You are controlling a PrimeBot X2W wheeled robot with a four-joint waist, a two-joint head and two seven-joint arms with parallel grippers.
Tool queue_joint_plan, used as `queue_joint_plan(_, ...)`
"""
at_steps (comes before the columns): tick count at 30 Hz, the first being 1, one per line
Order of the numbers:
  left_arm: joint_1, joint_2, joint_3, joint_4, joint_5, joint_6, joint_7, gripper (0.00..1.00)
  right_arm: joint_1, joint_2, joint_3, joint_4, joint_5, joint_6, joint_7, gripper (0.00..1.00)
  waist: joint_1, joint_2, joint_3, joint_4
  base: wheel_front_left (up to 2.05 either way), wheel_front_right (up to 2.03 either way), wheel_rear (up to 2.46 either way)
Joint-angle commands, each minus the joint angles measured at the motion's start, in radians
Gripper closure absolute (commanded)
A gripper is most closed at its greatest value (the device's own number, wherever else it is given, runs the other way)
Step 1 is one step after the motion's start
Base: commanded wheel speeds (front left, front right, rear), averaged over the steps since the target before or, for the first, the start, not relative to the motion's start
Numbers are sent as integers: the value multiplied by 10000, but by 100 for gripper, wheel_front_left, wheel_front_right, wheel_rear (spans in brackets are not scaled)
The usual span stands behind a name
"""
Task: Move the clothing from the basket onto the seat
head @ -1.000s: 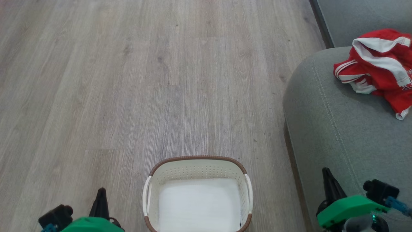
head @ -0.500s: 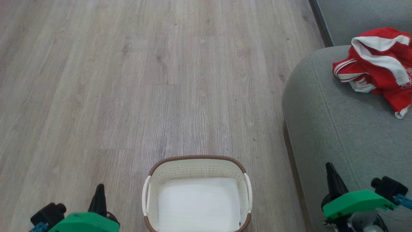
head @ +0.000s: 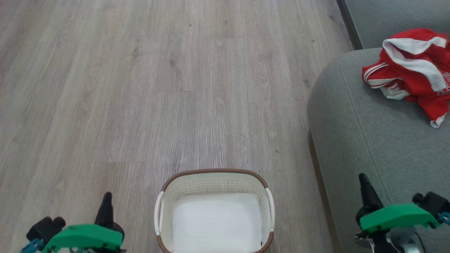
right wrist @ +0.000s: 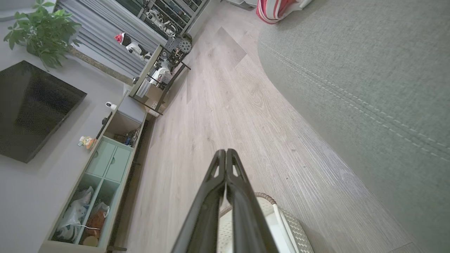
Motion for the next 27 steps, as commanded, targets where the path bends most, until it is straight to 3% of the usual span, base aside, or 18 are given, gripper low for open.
queue_joint_plan(1, -556, 24, 281, -307, -258, -118, 69, 100, -570, -28, 41, -382, 315, 0, 68, 100, 0, 0, 4, -4, 0, 0, 0)
queue_joint_plan(27, -1060, -105, 891, -313, -2823, -697, 790, 100, -782, -27, -202, -643, 3160, -1, 713, 100, 0, 0, 71, -89, 0, 0, 0)
